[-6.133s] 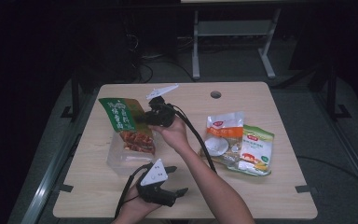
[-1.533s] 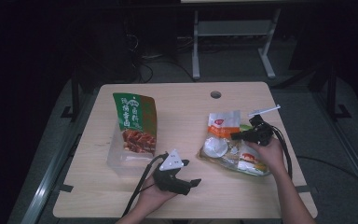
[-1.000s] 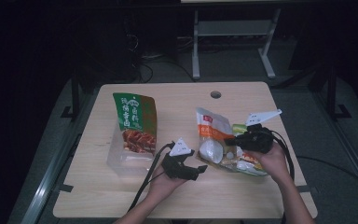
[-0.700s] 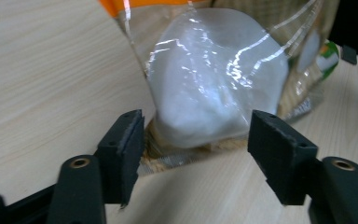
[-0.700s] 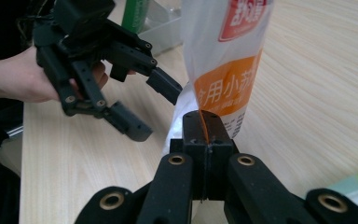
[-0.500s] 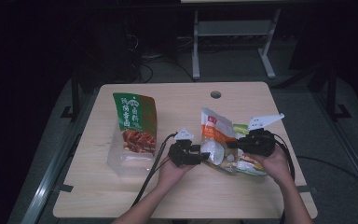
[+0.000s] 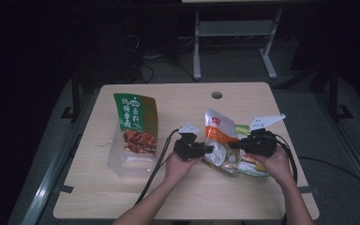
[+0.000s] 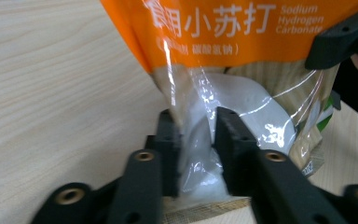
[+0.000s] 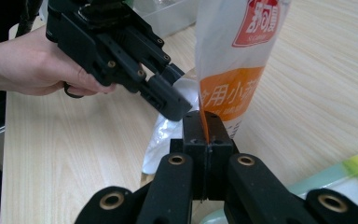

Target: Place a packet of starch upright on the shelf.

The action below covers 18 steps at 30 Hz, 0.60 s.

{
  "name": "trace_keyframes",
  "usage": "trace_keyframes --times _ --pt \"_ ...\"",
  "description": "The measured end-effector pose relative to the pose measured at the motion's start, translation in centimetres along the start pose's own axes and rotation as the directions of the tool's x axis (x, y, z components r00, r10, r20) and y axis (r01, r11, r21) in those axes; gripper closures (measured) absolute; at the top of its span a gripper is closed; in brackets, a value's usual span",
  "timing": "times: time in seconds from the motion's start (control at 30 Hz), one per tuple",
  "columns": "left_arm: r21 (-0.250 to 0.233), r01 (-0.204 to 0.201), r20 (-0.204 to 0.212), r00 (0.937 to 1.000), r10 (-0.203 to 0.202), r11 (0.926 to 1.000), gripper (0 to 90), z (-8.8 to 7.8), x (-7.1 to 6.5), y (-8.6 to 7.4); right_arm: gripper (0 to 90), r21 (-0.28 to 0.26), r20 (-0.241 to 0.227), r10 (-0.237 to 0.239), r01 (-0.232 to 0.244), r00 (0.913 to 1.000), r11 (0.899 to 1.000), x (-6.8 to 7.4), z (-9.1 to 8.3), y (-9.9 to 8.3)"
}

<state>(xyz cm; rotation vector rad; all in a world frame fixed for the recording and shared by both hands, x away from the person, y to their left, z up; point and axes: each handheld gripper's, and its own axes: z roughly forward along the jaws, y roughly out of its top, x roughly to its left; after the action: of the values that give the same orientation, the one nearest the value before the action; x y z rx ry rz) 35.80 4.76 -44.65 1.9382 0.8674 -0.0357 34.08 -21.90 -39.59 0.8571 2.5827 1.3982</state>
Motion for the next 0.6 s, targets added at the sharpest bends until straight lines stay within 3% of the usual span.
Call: trace_keyframes --times 0.07,0.17,0.4,0.57,0.6 --pt "0.002 -0.016 -0.011 0.9998 0.016 0.9999 79.1 -0.1 -0.1 0.0 89.8 0.002 0.007 0.007 -0.007 1.0000 1.000 0.0 0.1 0.0" --pt "-0.014 -0.075 -0.052 0.9959 0.074 0.9971 87.8 -0.6 -0.9 -0.3 89.7 0.011 0.029 0.028 -0.028 0.9992 1.000 0.0 0.3 0.0" --pt "-0.039 -0.113 -0.083 0.9905 0.109 0.9928 89.6 -1.6 -1.6 -1.2 89.0 0.014 0.030 0.052 -0.052 0.9982 0.999 0.1 0.7 0.2" --pt "-0.063 -0.143 -0.113 0.9843 0.136 0.9877 89.8 -2.4 -2.3 -1.7 81.8 0.036 0.003 0.065 -0.065 0.9979 0.997 0.4 1.1 0.7" --pt "-0.051 -0.172 -0.121 0.9788 0.165 0.9837 89.8 -2.7 -2.4 -1.7 79.9 0.044 -0.003 0.063 -0.063 0.9980 0.997 0.5 1.2 0.8"
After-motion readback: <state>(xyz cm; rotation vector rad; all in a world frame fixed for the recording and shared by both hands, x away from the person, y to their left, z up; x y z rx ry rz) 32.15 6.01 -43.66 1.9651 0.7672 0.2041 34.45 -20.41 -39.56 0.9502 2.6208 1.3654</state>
